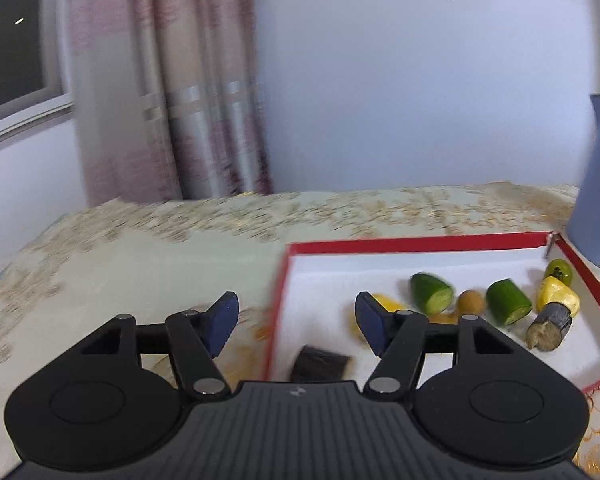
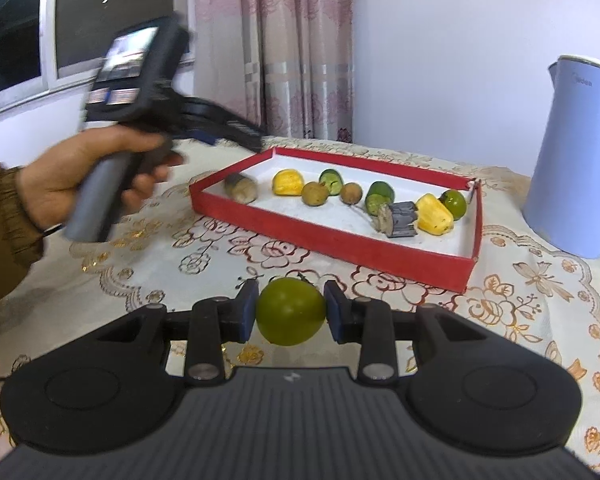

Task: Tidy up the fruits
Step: 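Carry the chunk into the red tray and open the left tool while right holds the green fruit, then carry the green round fruit into the red tray and open the right tool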

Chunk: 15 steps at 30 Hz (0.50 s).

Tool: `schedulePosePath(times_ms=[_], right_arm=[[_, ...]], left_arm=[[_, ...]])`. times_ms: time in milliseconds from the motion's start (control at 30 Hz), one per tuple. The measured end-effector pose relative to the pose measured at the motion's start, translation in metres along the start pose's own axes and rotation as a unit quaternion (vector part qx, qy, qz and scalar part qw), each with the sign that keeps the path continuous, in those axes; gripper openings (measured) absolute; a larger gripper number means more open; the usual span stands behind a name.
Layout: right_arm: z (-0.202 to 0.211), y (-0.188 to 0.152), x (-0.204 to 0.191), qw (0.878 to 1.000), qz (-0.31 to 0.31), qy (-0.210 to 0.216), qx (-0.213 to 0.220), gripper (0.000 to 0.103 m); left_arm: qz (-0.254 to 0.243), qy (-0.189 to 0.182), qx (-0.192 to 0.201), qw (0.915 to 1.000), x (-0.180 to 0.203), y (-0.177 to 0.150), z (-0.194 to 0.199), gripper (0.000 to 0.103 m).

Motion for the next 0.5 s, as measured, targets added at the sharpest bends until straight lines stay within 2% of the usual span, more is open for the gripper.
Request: schedulePosePath(times_ms=[133, 233, 300, 500], right_arm=[[0.001, 0.008, 0.011, 1.0, -0.022, -0.019, 0.008, 0.033], [0.0, 0.017, 0.019, 0.999, -0.03, -0.025, 0.009, 0.033], [-0.003, 0.025, 0.025, 0.999, -0.026, -0.039, 0.008, 0.033], [-0.015, 0.057, 0.037, 0.997, 0.001, -0.072, 0.012, 0.033]], left_arm=[[0.054, -0.025, -0.014, 0.9981, -0.022, -0.016, 0.038, 0.064], [0.071, -0.038, 0.005, 0.9967, -0.026, -0.034, 0.062, 0.064], [0.066, -0.036, 0.018, 0.997, -0.025, -0.043, 0.067, 0.064], [0.005, -0.008, 0.05, 0.9987, -0.019, -0.056, 0.066, 0.064]])
Point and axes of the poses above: each gripper's, at about its wrist camera, not at the fingertips, and z roughly against the way its jaws point, x to its right, y to its top, the point moved 7 cm from there along -z, roughly the way its jaws point, and after that the axes turned 10 degrees about z, right-handed, at the moved point
